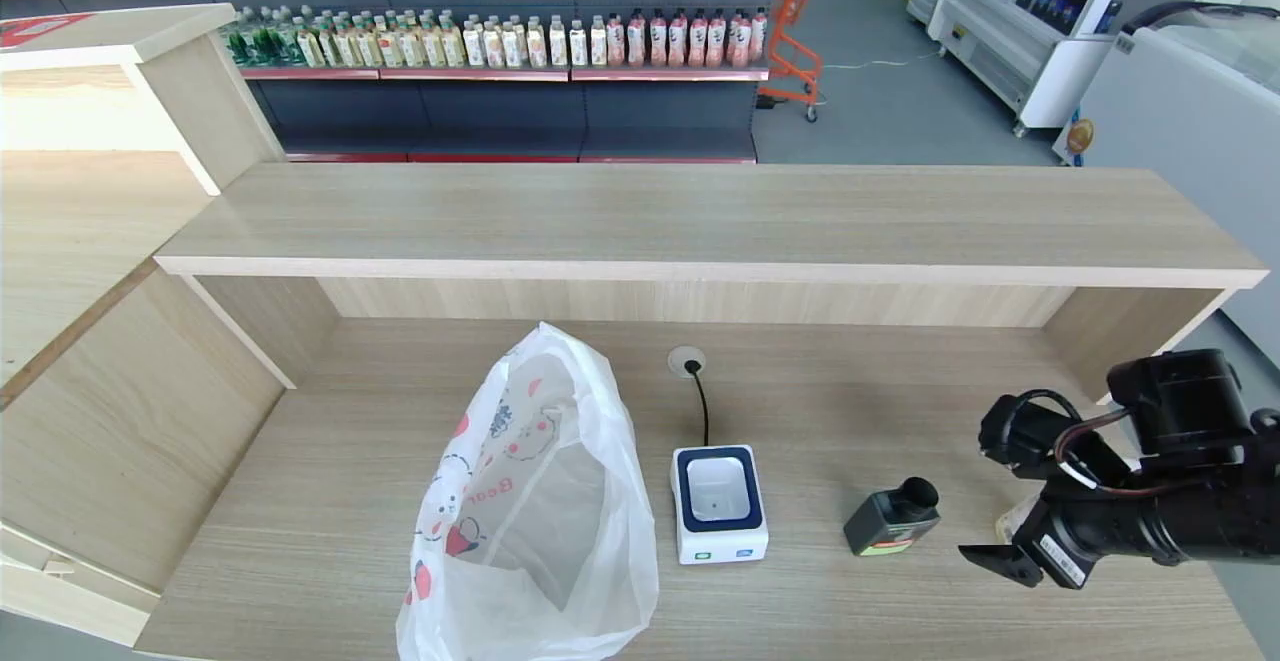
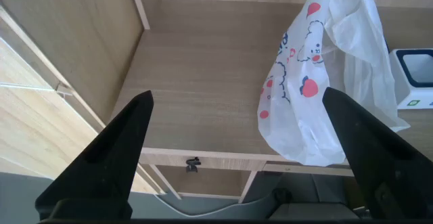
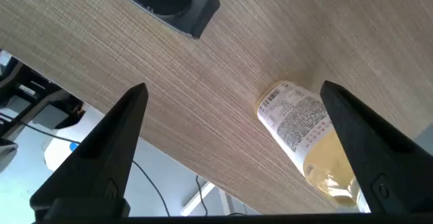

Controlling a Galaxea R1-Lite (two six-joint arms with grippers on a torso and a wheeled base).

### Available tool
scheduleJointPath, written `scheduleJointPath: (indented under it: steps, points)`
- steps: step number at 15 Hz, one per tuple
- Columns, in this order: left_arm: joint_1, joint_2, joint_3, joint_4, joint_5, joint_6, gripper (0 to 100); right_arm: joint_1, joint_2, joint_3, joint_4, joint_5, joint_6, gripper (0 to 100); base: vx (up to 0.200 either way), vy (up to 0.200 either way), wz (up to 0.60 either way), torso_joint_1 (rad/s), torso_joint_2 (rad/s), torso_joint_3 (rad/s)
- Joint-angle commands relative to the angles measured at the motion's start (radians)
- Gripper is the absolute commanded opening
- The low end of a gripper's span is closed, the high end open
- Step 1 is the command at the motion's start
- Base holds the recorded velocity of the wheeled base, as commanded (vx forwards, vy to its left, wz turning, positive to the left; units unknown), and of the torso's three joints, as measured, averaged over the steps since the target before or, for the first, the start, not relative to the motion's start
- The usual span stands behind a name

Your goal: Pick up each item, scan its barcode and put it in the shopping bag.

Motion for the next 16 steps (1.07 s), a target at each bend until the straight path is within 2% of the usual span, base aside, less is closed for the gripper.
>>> scheduleJointPath:
  steps: [1, 9, 15, 16]
  points:
    - [0.000, 0.000, 0.000, 0.000, 0.001, -0.001, 100, 0.028, 0.104, 0.009, -0.015, 0.036, -0.005, 100, 0.000, 0.000, 0.00, 0.000, 0.00, 0.000]
    - [0.000, 0.000, 0.000, 0.000, 0.001, -0.001, 100, 0.095, 0.294, -0.032, -0.207, 0.110, -0.005, 100, 0.000, 0.000, 0.00, 0.000, 0.00, 0.000]
    - [0.000, 0.000, 0.000, 0.000, 0.001, -0.001, 100, 0.128, 0.366, -0.109, -0.218, 0.137, -0.022, 100, 0.000, 0.000, 0.00, 0.000, 0.00, 0.000]
    - [0.000, 0.000, 0.000, 0.000, 0.001, -0.001, 100, 0.128, 0.376, -0.113, -0.230, 0.142, -0.026, 0, 0.000, 0.000, 0.00, 0.000, 0.00, 0.000]
